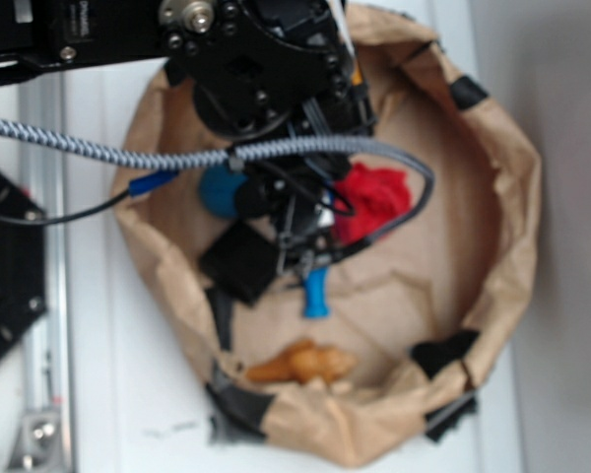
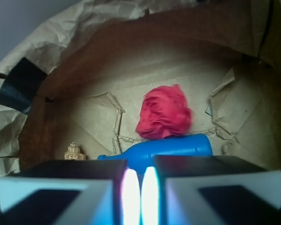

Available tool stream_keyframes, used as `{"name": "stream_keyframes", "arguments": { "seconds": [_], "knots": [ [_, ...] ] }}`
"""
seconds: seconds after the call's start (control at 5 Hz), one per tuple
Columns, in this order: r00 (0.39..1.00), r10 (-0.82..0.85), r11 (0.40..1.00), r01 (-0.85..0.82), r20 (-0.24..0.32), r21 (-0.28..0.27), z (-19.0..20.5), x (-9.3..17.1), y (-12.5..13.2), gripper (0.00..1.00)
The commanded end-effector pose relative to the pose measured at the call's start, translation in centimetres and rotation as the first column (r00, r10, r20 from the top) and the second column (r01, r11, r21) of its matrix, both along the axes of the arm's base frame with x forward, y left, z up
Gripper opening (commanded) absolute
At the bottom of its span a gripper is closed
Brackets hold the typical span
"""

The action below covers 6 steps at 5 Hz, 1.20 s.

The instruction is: Grab the red paper.

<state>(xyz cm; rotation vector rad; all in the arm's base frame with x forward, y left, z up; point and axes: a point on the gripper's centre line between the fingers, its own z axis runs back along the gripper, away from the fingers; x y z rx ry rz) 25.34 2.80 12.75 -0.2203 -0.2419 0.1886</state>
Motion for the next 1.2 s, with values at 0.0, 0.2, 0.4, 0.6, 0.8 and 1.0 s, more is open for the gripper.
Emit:
{"name": "stream_keyframes", "arguments": {
  "seconds": [0.0,0.2,0.4,0.6,0.8,1.0],
  "knots": [
    [0.966,0.252,0.966,-0.249,-0.055,0.065,-2.4,3.3,2.9,1.00],
    [0.935,0.344,0.936,-0.335,-0.082,0.111,-5.0,4.6,2.9,1.00],
    [0.878,0.474,0.854,-0.442,-0.061,0.274,-6.4,5.0,3.2,1.00],
    [0.914,0.396,0.906,-0.373,-0.092,0.200,-7.0,6.4,1.6,1.00],
    [0.948,0.291,0.954,-0.276,-0.132,0.121,-7.2,6.8,0.9,1.00],
    [0.959,0.249,0.967,-0.239,-0.138,0.085,-6.6,6.4,0.8,0.00]
  ]
}}
